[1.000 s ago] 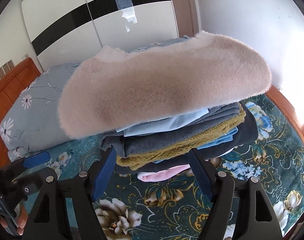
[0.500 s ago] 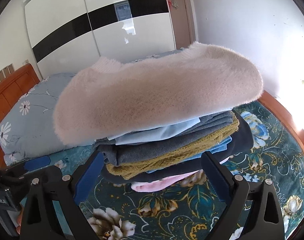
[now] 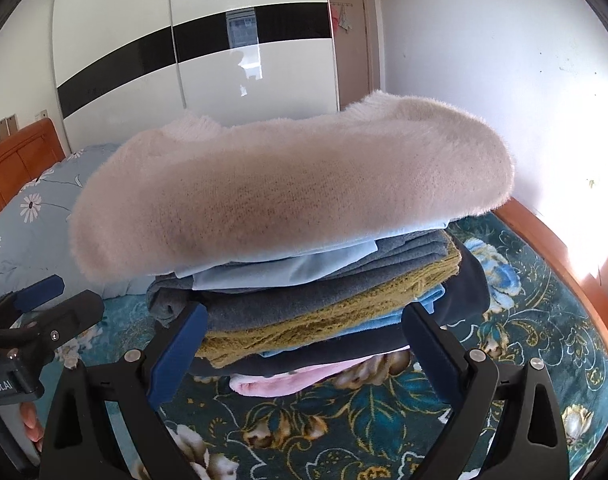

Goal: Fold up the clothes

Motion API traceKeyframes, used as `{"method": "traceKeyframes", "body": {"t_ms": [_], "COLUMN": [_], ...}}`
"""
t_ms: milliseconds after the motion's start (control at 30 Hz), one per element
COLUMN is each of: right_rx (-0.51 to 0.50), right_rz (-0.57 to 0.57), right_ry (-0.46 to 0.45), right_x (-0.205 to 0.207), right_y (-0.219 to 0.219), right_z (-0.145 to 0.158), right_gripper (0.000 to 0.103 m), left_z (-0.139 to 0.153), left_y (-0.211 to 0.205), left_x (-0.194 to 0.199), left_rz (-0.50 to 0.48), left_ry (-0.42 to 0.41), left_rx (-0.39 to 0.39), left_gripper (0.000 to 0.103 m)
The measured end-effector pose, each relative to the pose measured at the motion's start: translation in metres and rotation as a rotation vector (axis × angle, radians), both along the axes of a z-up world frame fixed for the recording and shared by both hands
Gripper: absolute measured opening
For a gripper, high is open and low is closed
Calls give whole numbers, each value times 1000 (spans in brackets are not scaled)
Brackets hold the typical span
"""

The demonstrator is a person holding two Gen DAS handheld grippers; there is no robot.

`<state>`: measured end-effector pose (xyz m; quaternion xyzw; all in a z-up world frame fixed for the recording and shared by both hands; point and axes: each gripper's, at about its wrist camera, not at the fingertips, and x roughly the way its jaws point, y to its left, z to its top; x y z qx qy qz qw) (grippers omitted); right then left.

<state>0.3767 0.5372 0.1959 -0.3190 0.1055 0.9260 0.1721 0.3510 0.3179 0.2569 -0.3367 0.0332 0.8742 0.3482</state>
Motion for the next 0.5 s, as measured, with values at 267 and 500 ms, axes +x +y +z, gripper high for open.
{"method": "traceKeyframes", "body": {"t_ms": [267,500], "right_rx": [19,55], "right_rz": [-17,7], "right_ry": [-20,-47], "right_x": [-1,-7], "right_y": [6,6], "right_z": [-12,-16], "right_gripper": [98,98], "left_z": [-18,-24], "left_y": [16,24], "left_x": [5,1], "left_rz": [-31,-14], "left_ry": [3,-14], "left_rx": [-82,-98], "left_gripper": [103,103]}}
